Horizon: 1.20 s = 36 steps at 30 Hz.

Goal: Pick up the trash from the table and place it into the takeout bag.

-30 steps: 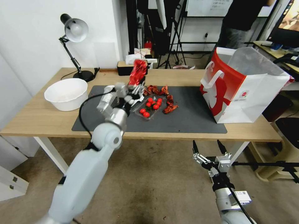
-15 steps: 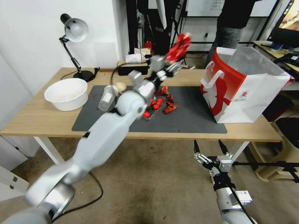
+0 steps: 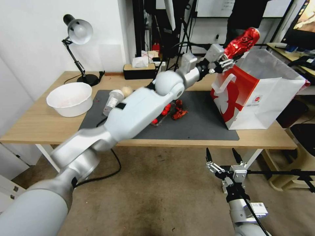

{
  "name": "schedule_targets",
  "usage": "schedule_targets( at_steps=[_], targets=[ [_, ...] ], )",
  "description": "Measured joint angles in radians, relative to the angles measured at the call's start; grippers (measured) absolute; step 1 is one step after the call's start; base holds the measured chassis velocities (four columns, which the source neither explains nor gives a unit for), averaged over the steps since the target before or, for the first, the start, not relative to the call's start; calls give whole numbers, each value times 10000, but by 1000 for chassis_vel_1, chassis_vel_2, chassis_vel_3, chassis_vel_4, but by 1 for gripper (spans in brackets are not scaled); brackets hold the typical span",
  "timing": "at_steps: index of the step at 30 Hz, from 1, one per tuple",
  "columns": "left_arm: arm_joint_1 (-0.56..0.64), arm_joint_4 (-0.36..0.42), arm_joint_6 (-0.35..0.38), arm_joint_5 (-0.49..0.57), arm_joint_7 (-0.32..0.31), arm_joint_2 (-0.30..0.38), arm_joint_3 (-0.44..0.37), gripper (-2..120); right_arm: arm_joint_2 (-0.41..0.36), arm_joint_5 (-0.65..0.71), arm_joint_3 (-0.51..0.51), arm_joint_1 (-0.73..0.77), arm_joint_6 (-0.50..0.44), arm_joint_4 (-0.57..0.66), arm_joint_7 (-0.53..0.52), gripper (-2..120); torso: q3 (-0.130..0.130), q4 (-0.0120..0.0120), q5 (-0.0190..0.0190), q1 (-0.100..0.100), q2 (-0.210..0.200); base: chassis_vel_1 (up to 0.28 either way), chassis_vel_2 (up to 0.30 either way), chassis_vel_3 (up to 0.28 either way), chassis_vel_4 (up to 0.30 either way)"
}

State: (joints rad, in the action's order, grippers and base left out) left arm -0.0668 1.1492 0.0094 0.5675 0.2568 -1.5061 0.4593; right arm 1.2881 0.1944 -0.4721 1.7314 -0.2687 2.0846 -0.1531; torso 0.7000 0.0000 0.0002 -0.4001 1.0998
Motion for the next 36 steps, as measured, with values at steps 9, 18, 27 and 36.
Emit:
schedule_targets(
  at_steps=[9,18,27,36],
  targets=[
    [-1121,-2202,-1037,-3271,738,-910,286,42,-158,195,-43,-169,3,-190,0,100,0,0,-1,0,0,0,0,0,0],
    [-1682,-2451,-1677,-6206,1008,-1050,718,42,-230,278,-17,-344,17,-379,-1,100,0,0,-2,0,2,0,0,0,0],
    [-1646,-2343,-1759,-6364,886,-1025,863,73,-230,281,-42,-303,19,-376,-5,100,0,0,-3,2,2,0,0,0,0],
    [-1657,-2160,-1622,-5932,834,-1017,922,98,-199,281,-69,-262,7,-306,-7,100,0,-1,-2,2,2,0,0,0,0]
  ],
)
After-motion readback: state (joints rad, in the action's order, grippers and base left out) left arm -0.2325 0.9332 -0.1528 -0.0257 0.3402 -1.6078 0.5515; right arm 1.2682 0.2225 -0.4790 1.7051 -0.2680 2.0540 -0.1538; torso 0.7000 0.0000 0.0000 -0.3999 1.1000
